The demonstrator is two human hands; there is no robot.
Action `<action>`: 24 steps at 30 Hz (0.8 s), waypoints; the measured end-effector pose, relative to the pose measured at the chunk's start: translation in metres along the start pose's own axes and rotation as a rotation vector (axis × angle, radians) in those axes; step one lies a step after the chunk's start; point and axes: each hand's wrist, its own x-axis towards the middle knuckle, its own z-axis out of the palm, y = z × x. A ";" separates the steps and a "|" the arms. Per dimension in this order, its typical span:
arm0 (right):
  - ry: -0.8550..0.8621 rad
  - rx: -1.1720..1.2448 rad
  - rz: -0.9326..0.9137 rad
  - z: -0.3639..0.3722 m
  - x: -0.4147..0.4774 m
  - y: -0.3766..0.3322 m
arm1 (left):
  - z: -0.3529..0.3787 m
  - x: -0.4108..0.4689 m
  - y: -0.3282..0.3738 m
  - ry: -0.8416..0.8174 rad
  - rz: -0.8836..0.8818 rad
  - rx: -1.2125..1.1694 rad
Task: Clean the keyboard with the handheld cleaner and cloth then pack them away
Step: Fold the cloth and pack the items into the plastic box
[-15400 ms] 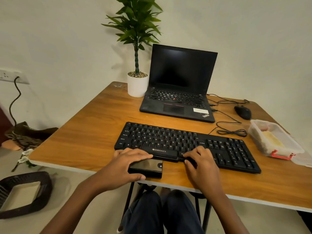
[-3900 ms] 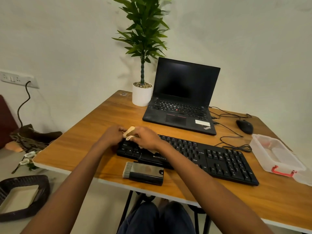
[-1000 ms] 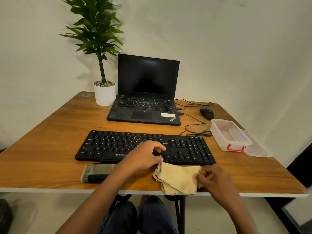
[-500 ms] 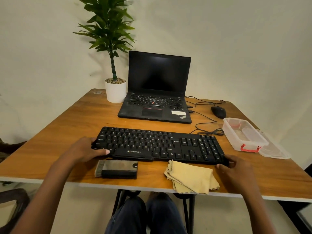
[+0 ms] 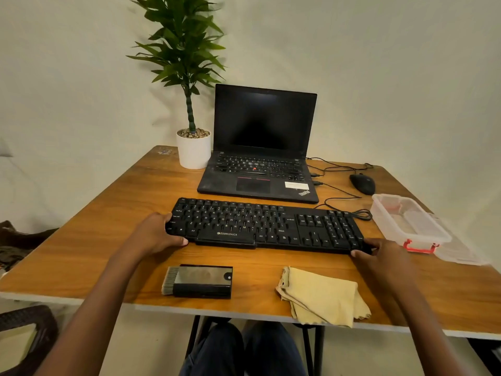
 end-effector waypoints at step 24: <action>-0.009 -0.196 -0.070 0.006 0.033 -0.012 | 0.004 0.041 0.006 0.036 -0.037 0.051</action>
